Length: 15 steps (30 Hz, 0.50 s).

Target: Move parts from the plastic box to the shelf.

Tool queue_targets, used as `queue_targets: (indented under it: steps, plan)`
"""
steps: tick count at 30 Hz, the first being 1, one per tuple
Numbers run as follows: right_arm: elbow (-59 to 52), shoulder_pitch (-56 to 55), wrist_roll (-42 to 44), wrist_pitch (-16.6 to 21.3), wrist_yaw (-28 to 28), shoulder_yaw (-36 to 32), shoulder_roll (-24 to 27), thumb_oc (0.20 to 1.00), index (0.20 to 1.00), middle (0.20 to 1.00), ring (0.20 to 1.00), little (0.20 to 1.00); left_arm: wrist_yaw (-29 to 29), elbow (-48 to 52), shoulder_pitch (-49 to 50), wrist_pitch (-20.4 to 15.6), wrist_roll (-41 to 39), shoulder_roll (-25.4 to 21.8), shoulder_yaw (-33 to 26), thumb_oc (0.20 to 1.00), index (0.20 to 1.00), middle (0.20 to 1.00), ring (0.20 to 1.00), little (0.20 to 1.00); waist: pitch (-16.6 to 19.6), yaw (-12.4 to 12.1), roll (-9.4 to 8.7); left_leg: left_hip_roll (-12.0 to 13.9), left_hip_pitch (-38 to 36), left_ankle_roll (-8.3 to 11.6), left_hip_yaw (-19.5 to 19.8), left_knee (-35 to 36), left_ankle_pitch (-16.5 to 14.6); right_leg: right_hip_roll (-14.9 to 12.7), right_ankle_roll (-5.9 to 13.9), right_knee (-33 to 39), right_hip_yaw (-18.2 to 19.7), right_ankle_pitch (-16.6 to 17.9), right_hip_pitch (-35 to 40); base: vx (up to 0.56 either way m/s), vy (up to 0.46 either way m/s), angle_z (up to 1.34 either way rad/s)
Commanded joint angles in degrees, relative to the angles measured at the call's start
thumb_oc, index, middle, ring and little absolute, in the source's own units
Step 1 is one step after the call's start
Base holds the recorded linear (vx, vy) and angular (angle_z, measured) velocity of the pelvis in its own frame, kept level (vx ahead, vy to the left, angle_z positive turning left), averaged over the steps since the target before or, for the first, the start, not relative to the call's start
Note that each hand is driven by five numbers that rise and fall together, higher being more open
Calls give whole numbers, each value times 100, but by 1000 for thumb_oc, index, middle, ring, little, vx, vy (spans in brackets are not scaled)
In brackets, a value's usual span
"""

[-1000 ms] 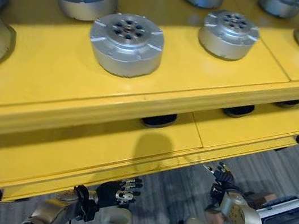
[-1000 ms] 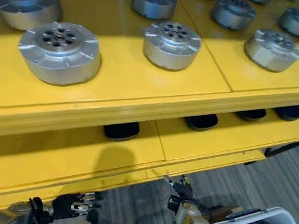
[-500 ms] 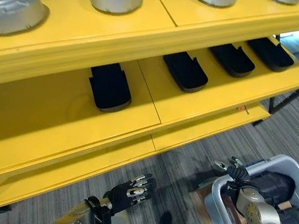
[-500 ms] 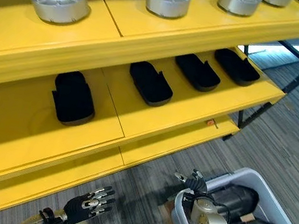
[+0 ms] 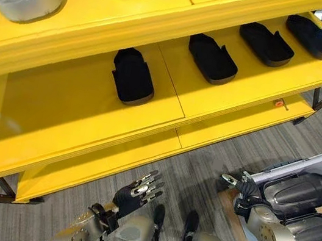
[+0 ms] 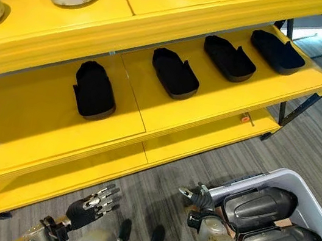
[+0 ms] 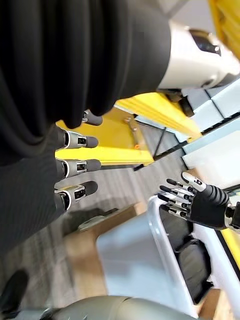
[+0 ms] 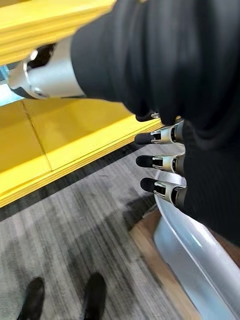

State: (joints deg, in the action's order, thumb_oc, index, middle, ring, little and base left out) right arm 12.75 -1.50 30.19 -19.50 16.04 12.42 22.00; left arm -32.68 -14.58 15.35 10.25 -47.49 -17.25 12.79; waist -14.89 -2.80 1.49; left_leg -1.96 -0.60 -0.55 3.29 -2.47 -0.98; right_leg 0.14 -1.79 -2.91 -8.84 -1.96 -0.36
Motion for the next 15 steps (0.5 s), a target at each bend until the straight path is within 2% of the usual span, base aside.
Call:
queue_targets:
  steps: [1, 4, 7, 13, 15]
  plan:
    - [59, 271, 243, 374, 112, 9, -273, 1000, 1000, 1000, 1000, 1000, -161, 391, 223, -103, 229, -205, -149, 1000, 1000, 1000, 1000, 1000, 364, -184, -232, -179, -222, -88, 83, 113, -289, -289, 738, 467, 298, 282, 439, -135, 172, -1]
    - [156, 398, 336, 514, 140, 100, -350, 1000, 1000, 1000, 1000, 1000, -216, 449, 182, -9, 293, -310, -133, 1000, 1000, 1000, 1000, 1000, 393, -228, -187, -19, -431, -55, 222, 594, -86, -326, 806, 568, 359, 332, 501, -126, 187, -3]
    - [196, 456, 367, 499, 140, 84, -396, 1000, 1000, 1000, 1000, 1000, -292, 472, 159, 51, 465, -351, -82, 1000, 1000, 1000, 1000, 1000, 417, -237, -172, 29, -504, -43, 214, 747, -41, -395, 866, 694, 351, 405, 554, -119, 191, -16]
    - [217, 484, 213, 497, 246, 66, -367, 1000, 1000, 1000, 1000, 1000, -531, 406, 128, 91, 461, -439, 31, 1000, 1000, 1000, 1000, 1000, 413, -206, -197, 157, -510, -6, -96, 747, -112, -606, 995, 754, 113, 484, 558, -146, 198, -20]
    - [208, 489, 102, 408, 220, 78, -376, 1000, 1000, 1000, 1000, 1000, -450, 366, 100, -51, 415, -424, 78, 1000, 1000, 1000, 1000, 1000, 385, -217, -236, 193, -550, 10, -322, 747, -141, -625, 1028, 733, -162, 516, 527, -158, 110, -40]
